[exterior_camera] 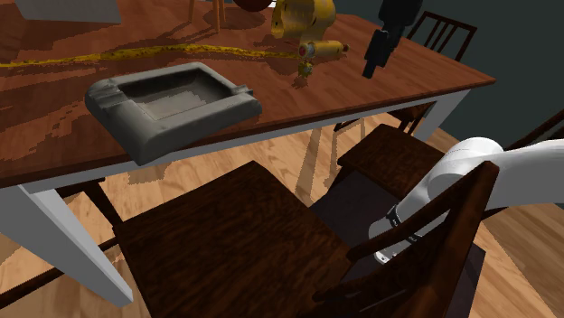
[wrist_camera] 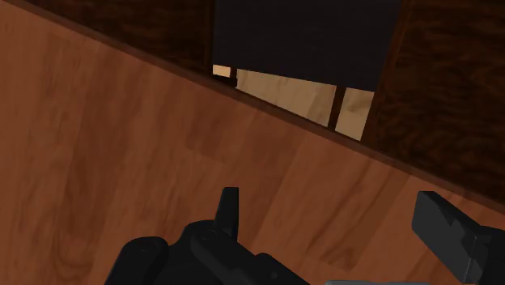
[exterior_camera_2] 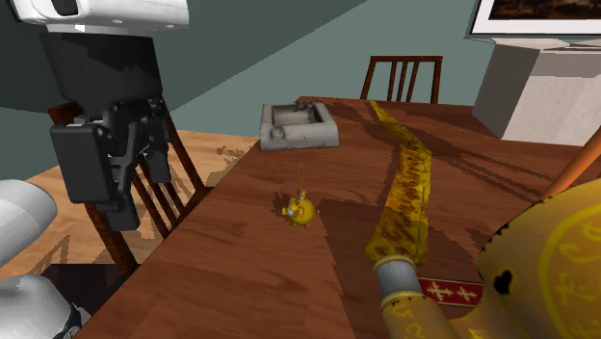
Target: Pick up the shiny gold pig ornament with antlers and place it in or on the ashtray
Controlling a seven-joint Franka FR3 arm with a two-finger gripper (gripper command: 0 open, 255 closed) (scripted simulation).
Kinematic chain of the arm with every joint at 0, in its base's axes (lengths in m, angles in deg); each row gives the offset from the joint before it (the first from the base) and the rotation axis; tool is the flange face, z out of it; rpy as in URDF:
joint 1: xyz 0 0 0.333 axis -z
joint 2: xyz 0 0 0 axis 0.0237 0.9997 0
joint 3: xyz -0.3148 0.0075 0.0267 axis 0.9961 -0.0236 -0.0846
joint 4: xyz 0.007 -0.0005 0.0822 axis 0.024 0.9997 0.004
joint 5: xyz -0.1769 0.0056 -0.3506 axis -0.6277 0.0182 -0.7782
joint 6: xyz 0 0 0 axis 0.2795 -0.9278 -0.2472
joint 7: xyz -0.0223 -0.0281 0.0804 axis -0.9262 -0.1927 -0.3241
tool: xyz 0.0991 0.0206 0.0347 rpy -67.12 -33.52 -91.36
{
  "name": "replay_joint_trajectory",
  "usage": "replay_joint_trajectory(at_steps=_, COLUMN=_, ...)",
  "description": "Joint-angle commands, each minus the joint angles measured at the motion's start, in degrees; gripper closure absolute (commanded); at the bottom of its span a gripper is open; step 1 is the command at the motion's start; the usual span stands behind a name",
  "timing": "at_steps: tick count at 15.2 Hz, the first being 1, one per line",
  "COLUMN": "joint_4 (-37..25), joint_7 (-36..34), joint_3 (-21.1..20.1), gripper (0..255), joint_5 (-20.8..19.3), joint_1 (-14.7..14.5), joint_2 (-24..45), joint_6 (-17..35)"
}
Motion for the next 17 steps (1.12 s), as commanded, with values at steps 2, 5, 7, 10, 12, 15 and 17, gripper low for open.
replay_joint_trajectory(at_steps=2, joint_4=-0.04, joint_7=0.65, joint_3=-0.13, gripper=0, joint_5=-0.16, joint_1=-0.43, joint_2=1.18, joint_6=2.27)
replay_joint_trajectory(at_steps=5, joint_4=-0.52, joint_7=2.55, joint_3=-0.55, gripper=0, joint_5=-0.64, joint_1=-1.66, joint_2=4.89, joint_6=8.89)
replay_joint_trajectory(at_steps=7, joint_4=-1.12, joint_7=3.76, joint_3=-0.88, gripper=0, joint_5=-0.97, joint_1=-2.44, joint_2=7.47, joint_6=13.13)
replay_joint_trajectory(at_steps=10, joint_4=-2.42, joint_7=5.52, joint_3=-1.45, gripper=0, joint_5=-1.52, joint_1=-3.54, joint_2=11.47, joint_6=19.21)
replay_joint_trajectory(at_steps=12, joint_4=-3.54, joint_7=6.64, joint_3=-1.87, gripper=0, joint_5=-1.92, joint_1=-4.24, joint_2=14.18, joint_6=23.05)
replay_joint_trajectory(at_steps=15, joint_4=-3.89, joint_7=7.40, joint_3=-2.17, gripper=0, joint_5=-2.29, joint_1=-4.68, joint_2=16.38, joint_6=26.53)
replay_joint_trajectory(at_steps=17, joint_4=-2.77, joint_7=7.34, joint_3=-2.10, gripper=0, joint_5=-2.41, joint_1=-4.60, joint_2=16.85, joint_6=28.12)
